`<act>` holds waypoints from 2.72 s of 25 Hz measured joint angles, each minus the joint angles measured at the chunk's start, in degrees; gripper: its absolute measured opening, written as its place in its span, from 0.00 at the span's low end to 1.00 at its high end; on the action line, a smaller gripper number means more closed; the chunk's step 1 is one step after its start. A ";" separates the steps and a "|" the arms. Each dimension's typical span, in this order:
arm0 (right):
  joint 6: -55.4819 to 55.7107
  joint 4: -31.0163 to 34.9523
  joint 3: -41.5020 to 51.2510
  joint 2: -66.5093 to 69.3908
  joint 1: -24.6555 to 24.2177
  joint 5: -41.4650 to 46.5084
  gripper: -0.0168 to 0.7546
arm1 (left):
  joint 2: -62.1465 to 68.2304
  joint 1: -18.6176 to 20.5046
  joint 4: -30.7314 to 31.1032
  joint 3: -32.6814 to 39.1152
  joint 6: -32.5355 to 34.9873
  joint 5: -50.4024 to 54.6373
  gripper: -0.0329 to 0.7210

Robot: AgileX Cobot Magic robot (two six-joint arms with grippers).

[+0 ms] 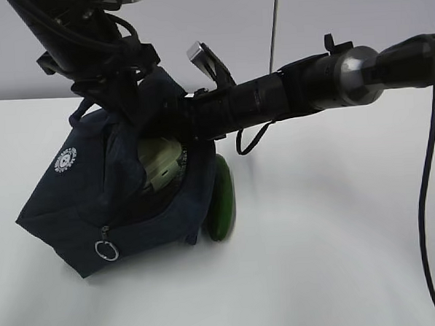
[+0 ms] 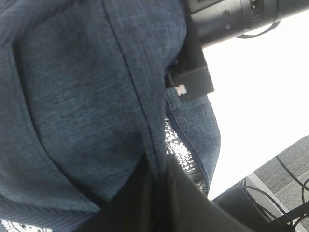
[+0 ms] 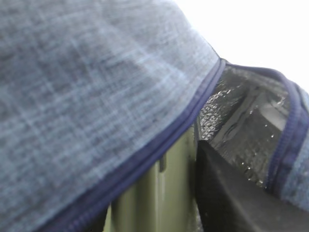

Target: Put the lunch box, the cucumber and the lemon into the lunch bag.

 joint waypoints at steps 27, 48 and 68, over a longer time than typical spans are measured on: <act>-0.25 -0.61 -0.37 0.34 2.44 -1.94 0.61 | 0.09 0.00 -0.32 0.00 0.00 0.13 0.04; 4.18 -1.30 -0.37 -2.83 -9.90 15.76 0.63 | 0.09 5.77 -0.07 0.00 0.08 0.13 0.04; 14.77 -22.29 -0.49 -9.36 -10.02 17.00 0.62 | 1.54 12.87 4.42 0.00 1.86 -0.21 0.05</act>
